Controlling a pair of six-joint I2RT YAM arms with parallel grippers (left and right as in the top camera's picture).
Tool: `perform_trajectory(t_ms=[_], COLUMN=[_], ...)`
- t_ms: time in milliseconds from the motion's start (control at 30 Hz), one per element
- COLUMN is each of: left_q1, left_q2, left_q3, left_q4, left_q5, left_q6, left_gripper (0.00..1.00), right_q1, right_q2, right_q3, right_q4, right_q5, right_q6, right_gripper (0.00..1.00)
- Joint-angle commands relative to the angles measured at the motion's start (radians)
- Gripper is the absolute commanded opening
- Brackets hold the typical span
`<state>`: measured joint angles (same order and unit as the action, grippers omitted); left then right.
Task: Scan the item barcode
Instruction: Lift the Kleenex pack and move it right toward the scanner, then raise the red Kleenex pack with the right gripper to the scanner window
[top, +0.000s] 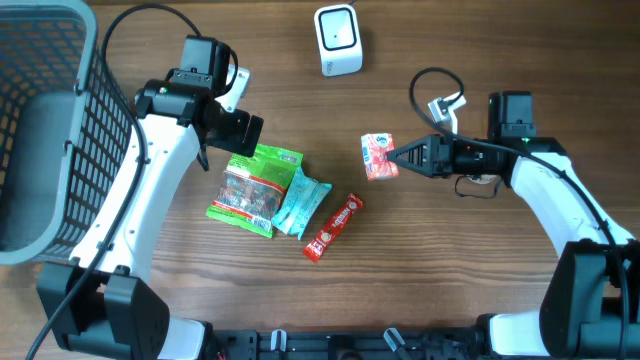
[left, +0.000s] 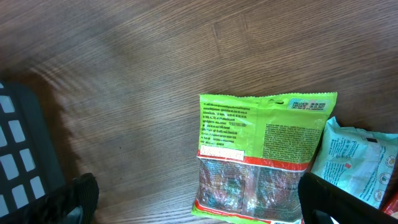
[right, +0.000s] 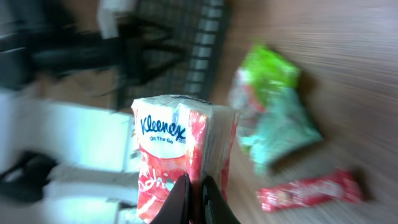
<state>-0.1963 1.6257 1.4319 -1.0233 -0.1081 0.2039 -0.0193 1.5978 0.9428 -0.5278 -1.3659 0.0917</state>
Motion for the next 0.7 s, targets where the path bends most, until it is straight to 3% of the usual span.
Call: perform_trajectory(t_ms=[0,300,500,667], left_q1=[-0.002,-0.002,-0.002,-0.002], left_q2=[-0.004,-0.004,-0.004,-0.004], left_q3=[0.010,0.010,0.010,0.010], left_q4=[0.003,0.003,0.003,0.003], left_q5=[-0.009,-0.009,-0.009,-0.009], left_q6=[0.008,0.008,0.008,0.009], left_gripper=[1.00,1.00,1.00,1.00], right_q1=[-0.009,-0.045,-0.079,-0.079], right_q2=[-0.001,-0.049,-0.259,-0.446], right_q3=[-0.002,-0.002,-0.002,-0.002], right_q4=[0.003,0.044,0.044,0.100], right_q5=[-0.257,-0.258,-0.257,-0.257], right_q6=[-0.091,0.021,0.132,0.314], right_gripper=[0.04,0.04,0.04,0.04])
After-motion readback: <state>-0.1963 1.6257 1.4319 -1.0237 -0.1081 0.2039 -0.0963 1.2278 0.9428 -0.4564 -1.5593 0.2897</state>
